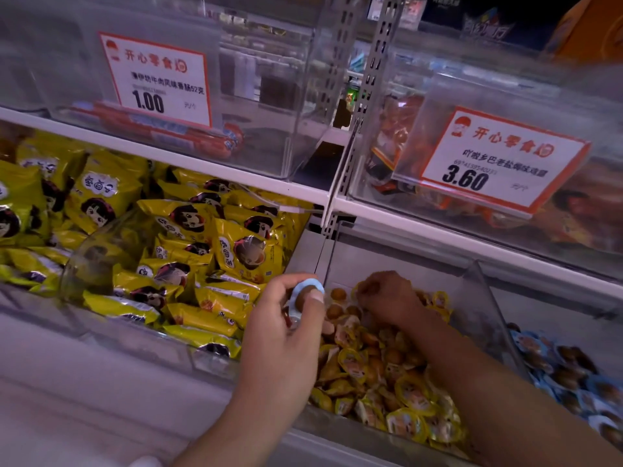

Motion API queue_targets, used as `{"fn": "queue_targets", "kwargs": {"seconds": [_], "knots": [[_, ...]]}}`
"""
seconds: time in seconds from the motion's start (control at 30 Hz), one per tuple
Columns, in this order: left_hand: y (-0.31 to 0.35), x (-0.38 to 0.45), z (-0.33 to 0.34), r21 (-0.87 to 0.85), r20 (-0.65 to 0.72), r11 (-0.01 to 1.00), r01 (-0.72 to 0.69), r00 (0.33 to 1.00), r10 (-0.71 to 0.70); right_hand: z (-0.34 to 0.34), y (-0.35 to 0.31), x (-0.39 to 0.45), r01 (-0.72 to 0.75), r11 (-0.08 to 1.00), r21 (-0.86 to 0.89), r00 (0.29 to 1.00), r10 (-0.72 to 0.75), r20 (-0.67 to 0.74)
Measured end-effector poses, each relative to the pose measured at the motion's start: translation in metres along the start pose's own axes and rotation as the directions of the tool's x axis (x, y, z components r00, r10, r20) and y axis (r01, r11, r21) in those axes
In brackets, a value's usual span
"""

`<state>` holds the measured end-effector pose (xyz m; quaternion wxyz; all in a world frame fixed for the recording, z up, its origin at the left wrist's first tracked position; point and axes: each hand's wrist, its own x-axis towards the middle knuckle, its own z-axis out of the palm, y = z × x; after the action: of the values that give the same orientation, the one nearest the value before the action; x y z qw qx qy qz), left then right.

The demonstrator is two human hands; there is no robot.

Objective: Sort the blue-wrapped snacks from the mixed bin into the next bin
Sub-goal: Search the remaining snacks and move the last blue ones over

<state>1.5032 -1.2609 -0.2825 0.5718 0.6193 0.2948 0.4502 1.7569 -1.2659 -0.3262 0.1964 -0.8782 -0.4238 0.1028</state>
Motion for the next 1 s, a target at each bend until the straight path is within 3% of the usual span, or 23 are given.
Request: {"fn": "queue_targets", "kwargs": {"seconds": [0.07, 0.1, 0.17, 0.23, 0.3, 0.5, 0.63, 0.7, 0.77, 0.83, 0.9, 1.0], "knots": [[0.000, 0.003, 0.000, -0.030, -0.026, 0.999, 0.009, 1.000, -0.010, -0.005, -0.006, -0.001, 0.032, 0.982, 0.186, 0.998, -0.022, -0.055], [0.000, 0.004, 0.001, -0.041, -0.035, 0.999, 0.014, 0.999, -0.015, -0.005, -0.008, -0.002, 0.094, 0.982, 0.163, 0.995, -0.085, -0.059], [0.000, 0.004, 0.002, -0.046, -0.041, 0.999, 0.012, 0.999, -0.014, 0.003, -0.014, -0.005, 0.223, 0.974, -0.043, 0.973, -0.219, 0.069], [0.001, 0.003, 0.003, -0.041, -0.043, 0.999, 0.003, 0.999, -0.005, 0.015, -0.018, -0.005, 0.271, 0.937, -0.221, 0.941, -0.210, 0.265], [0.001, 0.002, 0.004, -0.046, -0.041, 0.999, 0.003, 0.999, -0.005, 0.019, -0.019, -0.001, 0.250, 0.939, -0.234, 0.929, -0.165, 0.332], [0.002, 0.004, 0.004, -0.042, -0.029, 0.999, -0.005, 1.000, 0.004, 0.024, -0.021, 0.004, 0.260, 0.928, -0.265, 0.931, -0.168, 0.323], [0.001, 0.004, 0.002, -0.042, -0.013, 0.999, -0.006, 1.000, 0.006, 0.011, -0.013, 0.004, 0.120, 0.928, -0.352, 0.993, -0.106, 0.059], [0.001, 0.003, 0.002, -0.039, -0.005, 0.999, -0.011, 1.000, 0.011, 0.004, -0.015, 0.004, 0.167, 0.950, -0.263, 0.984, -0.178, -0.021], [-0.001, 0.003, 0.003, -0.034, -0.005, 0.999, -0.011, 1.000, 0.011, 0.004, -0.029, 0.000, 0.287, 0.949, -0.133, 0.958, -0.285, 0.040], [-0.001, 0.003, 0.004, -0.025, -0.009, 1.000, -0.016, 1.000, 0.016, 0.012, -0.043, -0.008, 0.363, 0.930, -0.058, 0.919, -0.348, 0.186], [-0.001, 0.002, 0.004, -0.023, -0.010, 1.000, -0.019, 1.000, 0.019, 0.022, -0.047, -0.016, 0.381, 0.920, -0.093, 0.899, -0.345, 0.272], [-0.001, 0.001, 0.004, -0.016, 0.002, 1.000, -0.025, 1.000, 0.025, 0.018, -0.036, -0.016, 0.343, 0.917, -0.205, 0.920, -0.285, 0.268]]}}
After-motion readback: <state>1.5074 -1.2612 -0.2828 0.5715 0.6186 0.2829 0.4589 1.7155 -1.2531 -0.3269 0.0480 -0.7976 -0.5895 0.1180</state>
